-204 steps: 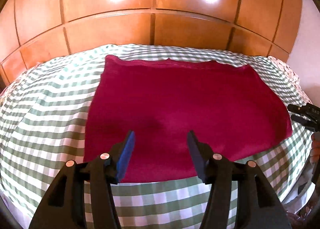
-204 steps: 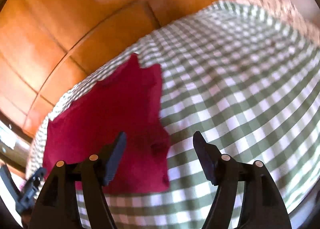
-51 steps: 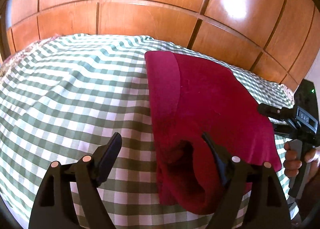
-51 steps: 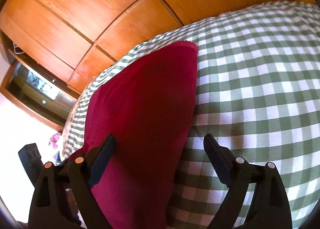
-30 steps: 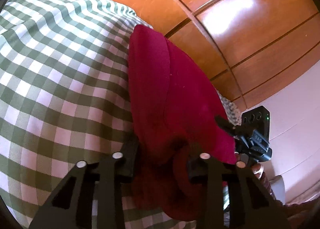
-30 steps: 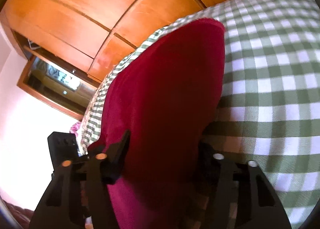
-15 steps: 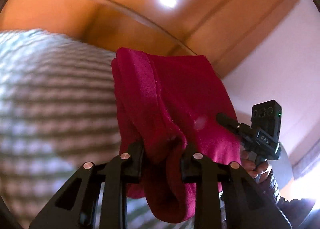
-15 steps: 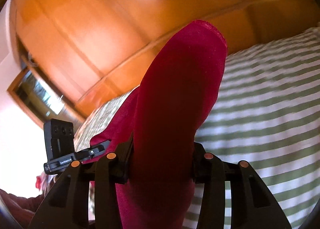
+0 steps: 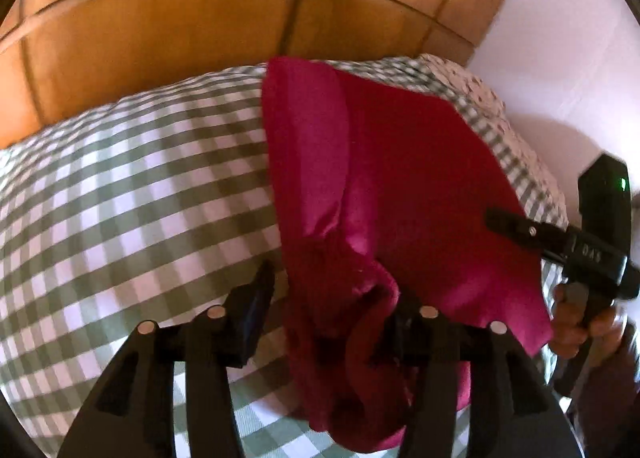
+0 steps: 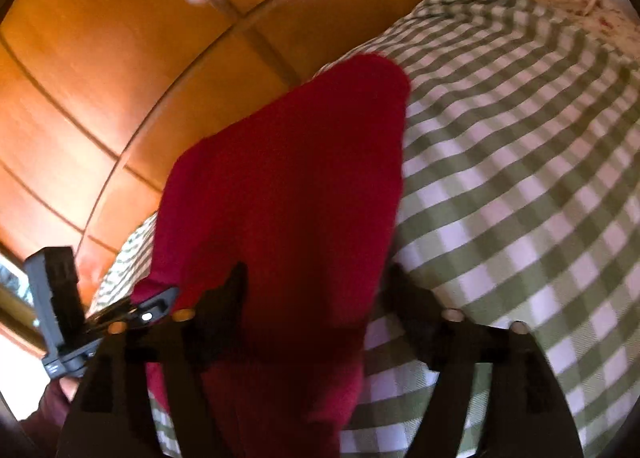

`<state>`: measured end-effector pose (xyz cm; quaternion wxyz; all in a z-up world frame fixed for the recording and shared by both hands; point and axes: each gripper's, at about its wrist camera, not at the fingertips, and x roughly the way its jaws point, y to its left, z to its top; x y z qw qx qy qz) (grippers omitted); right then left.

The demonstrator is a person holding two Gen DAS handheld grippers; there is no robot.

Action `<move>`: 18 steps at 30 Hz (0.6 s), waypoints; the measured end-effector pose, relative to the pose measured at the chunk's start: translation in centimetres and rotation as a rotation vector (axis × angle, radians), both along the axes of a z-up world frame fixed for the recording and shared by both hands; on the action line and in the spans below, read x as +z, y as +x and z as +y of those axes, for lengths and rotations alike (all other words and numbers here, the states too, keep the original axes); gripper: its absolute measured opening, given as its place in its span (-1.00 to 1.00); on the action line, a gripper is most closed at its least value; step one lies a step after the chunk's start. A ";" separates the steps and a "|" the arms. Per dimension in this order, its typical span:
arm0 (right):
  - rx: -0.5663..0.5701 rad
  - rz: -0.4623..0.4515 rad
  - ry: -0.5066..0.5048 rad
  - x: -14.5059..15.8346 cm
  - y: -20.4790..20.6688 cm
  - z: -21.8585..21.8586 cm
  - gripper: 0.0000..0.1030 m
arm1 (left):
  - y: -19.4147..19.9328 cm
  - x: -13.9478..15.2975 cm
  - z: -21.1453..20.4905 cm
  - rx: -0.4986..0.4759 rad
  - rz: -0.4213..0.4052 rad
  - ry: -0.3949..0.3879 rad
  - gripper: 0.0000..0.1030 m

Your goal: Fold small clothes

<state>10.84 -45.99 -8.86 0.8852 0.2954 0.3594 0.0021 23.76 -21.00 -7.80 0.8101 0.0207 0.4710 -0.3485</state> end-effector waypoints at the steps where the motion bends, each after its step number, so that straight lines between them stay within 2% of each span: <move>1: -0.006 -0.004 -0.025 0.4 -0.3 0.1 0.41 | -0.6 0.6 0.4 0.018 -0.009 -0.006 -0.02; 5: -0.078 -0.047 -0.268 4.6 -2.2 2.5 0.41 | -2.6 3.4 2.0 0.060 -0.143 0.005 0.03; 6: -0.081 -0.066 -0.301 5.1 -2.9 3.1 0.40 | -3.2 3.8 2.2 0.065 -0.171 0.015 0.03; 8: -0.077 -0.093 -0.363 6.2 -3.5 4.3 0.31 | -3.9 3.3 2.1 0.075 -0.202 0.079 0.03; 9: -0.078 -0.095 -0.400 6.4 -3.5 4.8 0.24 | -3.9 2.1 1.7 0.083 -0.194 0.122 0.03; 11: -0.057 -0.056 -0.450 5.4 -3.4 6.7 0.19 | -3.5 0.8 1.6 0.110 -0.185 0.136 0.05; 13: -0.023 0.058 -0.485 2.5 -2.4 7.7 0.14 | -3.9 0.6 1.7 0.132 -0.194 0.132 0.06; 14: -0.042 0.086 -0.536 1.6 -2.3 8.4 0.15 | -3.8 0.8 1.8 0.139 -0.180 0.118 0.06; 16: -0.058 0.071 -0.531 1.8 -2.8 8.6 0.15 | -4.5 1.7 2.3 0.157 -0.185 0.102 0.06; 18: -0.092 0.061 -0.465 2.6 -3.6 8.2 0.15 | -5.5 2.8 2.8 0.162 -0.224 0.095 0.12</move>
